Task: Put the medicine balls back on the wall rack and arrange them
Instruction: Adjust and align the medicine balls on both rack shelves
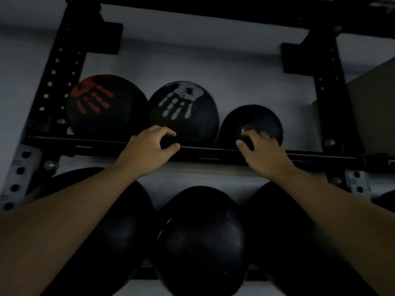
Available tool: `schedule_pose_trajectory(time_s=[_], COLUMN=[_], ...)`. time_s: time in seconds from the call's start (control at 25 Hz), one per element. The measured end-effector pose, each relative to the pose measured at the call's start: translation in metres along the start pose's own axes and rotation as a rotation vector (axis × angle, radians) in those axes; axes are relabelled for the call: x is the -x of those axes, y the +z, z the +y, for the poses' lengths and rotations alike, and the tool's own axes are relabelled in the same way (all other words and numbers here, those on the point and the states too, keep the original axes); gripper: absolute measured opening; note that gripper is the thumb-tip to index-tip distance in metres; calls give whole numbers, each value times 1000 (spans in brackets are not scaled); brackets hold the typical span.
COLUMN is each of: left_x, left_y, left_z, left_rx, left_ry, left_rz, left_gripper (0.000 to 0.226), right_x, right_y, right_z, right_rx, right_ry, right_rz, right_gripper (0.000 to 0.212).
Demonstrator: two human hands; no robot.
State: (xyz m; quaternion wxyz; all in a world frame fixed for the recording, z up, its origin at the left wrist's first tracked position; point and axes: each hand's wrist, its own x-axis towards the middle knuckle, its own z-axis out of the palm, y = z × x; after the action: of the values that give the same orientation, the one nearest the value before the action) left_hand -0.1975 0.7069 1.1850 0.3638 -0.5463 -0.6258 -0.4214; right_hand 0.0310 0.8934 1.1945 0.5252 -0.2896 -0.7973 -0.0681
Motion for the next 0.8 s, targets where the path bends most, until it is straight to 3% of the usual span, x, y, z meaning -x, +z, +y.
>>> schedule_pose_trajectory(time_s=[0.36,0.56,0.8], left_x=[-108,-153,-198], left_y=[82,135,177], left_z=[95,129,148], left_rx=[43,91,211], left_ry=[137,71,-17], left_rz=[171,190,100], left_gripper=[48,53,63], right_x=[-72,-110,-152], right_y=[-62,-48,-28], right_z=[98,111,128], right_rx=[-85,-246,-521], right_ry=[56,60,274], right_rz=[119,121,-91], right_gripper=[55,57,84])
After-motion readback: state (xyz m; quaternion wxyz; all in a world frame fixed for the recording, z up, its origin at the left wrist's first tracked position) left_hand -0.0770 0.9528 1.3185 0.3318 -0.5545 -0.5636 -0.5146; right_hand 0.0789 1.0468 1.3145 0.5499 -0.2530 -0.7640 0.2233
